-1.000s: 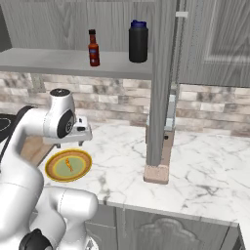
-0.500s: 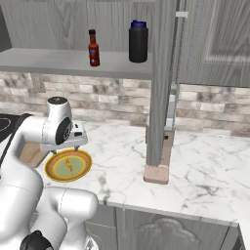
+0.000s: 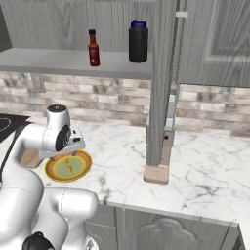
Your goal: Pick the shrimp from the plate and place it on the cutting board. Then pick the condiment bottle from the cabinet and place it next to the cutting board.
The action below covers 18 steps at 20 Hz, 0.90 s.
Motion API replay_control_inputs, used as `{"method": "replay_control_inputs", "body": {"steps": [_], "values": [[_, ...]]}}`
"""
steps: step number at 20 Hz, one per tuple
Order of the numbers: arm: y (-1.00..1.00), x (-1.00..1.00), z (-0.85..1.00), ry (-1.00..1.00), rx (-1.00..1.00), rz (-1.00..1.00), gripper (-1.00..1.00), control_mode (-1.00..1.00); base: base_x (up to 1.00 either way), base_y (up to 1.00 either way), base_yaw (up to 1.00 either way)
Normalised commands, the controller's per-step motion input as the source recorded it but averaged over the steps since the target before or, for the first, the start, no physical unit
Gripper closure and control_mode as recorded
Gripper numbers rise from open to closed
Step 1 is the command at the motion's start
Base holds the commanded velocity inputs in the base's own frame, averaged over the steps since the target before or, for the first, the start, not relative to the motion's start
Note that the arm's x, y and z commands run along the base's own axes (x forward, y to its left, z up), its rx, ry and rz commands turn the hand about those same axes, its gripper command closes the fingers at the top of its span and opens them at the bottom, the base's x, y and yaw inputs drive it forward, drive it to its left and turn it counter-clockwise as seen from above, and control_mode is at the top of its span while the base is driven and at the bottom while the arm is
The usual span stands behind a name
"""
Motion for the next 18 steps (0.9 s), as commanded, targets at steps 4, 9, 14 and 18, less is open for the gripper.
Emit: {"method": "replay_control_inputs", "body": {"steps": [4,9,14,18], "values": [[0.02,0.08,-0.23,0.01,0.0,0.05,-1.0,-1.0,0.0,0.0,0.0],[0.01,0.12,-0.21,0.01,0.0,0.03,-1.0,-1.0,0.0,0.0,0.0],[0.09,0.11,-0.22,0.0,0.0,0.04,-1.0,-1.0,0.0,0.0,0.0],[0.15,0.08,-0.18,0.0,0.0,0.04,-1.0,-1.0,0.0,0.0,0.0]]}}
